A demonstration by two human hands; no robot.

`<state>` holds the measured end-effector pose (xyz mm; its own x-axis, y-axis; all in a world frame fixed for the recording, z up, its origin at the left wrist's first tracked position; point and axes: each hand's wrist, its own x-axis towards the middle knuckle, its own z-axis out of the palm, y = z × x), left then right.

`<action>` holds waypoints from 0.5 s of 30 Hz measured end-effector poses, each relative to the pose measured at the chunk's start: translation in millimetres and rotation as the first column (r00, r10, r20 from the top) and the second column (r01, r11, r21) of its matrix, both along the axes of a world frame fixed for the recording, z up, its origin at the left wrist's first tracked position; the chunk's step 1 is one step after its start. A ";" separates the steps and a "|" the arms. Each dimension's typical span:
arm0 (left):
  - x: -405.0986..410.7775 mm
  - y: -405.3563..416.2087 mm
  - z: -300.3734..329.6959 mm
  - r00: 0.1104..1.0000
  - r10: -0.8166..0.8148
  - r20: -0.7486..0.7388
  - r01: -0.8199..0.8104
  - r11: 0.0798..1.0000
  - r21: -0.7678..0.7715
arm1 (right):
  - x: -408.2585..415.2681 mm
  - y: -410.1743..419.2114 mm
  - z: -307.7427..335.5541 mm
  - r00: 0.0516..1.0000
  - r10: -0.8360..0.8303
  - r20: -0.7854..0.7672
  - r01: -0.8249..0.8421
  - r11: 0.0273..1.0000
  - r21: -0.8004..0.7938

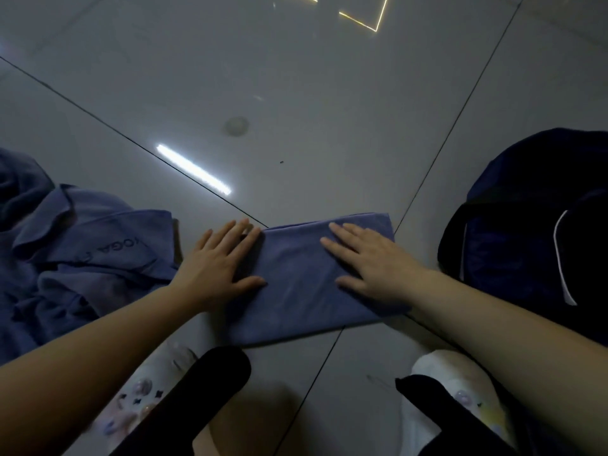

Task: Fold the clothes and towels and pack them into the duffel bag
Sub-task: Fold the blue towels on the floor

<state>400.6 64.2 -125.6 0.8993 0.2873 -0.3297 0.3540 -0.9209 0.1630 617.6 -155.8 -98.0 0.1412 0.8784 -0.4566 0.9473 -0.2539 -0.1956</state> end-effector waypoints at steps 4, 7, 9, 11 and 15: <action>5.0 -7.9 3.8 0.994 0.109 -0.022 -0.109 0.994 -0.007 | 5.5 -1.5 -0.2 0.997 0.029 0.076 -0.020 0.994 -0.107; 5.2 -1.3 6.3 0.978 0.161 -0.134 -0.157 0.987 0.040 | 12.3 0.9 10.1 0.932 -0.280 0.231 0.327 0.924 -0.197; 9.0 -0.2 11.2 0.973 0.210 -0.093 -0.209 0.978 0.019 | -0.1 9.4 11.7 0.935 -0.273 0.227 0.308 0.942 -0.134; 11.2 -3.7 13.6 0.917 0.397 0.032 -0.394 0.916 -0.079 | -23.2 17.1 6.1 0.998 0.047 0.037 -0.049 0.998 0.046; 3.9 -11.4 11.3 0.492 0.871 -0.012 -0.732 0.406 -0.547 | -14.5 23.9 0.1 0.978 0.203 0.041 -0.198 0.975 -0.100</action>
